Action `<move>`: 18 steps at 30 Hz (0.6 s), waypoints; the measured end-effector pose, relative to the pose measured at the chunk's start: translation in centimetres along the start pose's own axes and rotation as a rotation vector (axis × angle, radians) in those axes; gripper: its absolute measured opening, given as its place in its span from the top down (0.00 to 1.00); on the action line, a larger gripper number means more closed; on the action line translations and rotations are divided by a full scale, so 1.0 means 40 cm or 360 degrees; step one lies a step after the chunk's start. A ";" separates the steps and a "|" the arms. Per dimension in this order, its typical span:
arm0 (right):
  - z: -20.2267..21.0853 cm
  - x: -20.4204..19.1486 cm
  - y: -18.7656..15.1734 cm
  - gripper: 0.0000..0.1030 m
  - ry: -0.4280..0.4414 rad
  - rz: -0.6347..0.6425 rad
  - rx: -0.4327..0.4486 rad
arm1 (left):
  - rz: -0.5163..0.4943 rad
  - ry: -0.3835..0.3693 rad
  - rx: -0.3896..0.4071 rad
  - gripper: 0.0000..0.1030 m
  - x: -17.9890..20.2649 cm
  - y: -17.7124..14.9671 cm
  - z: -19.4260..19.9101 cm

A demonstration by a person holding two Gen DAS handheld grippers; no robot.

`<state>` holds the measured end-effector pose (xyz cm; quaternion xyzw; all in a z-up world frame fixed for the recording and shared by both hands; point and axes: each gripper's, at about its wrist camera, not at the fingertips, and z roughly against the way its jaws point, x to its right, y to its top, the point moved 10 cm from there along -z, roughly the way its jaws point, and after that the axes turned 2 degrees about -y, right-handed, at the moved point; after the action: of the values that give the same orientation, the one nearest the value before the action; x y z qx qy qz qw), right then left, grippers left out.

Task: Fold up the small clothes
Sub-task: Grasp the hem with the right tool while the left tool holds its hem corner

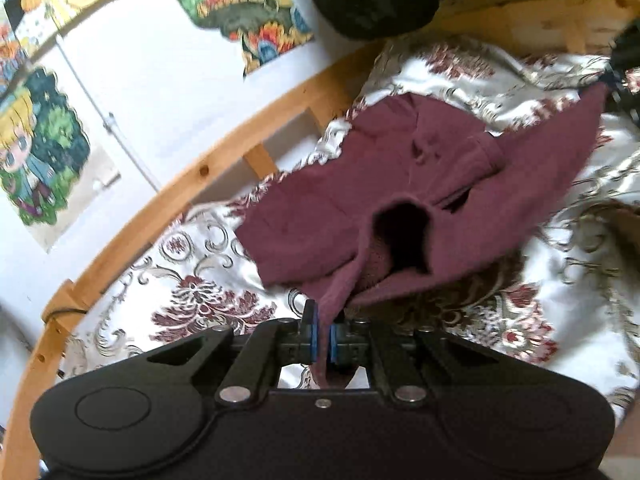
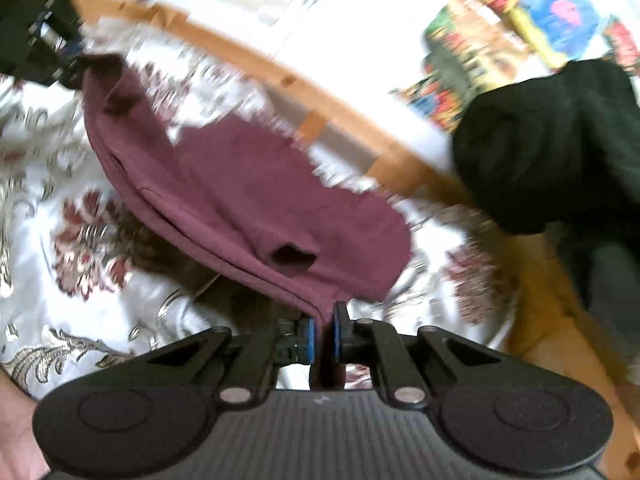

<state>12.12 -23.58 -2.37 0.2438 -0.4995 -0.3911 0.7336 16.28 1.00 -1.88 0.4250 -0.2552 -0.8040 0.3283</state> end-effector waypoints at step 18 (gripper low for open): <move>0.303 0.049 -0.148 0.91 0.0239 -0.0277 -0.0111 | -0.0053 -0.0142 -0.0004 0.95 0.154 -0.107 0.280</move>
<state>-0.66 -28.18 -1.13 0.2892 -0.4061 -0.4510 0.7403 2.81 0.70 -2.31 0.3926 -0.2614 -0.8279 0.3036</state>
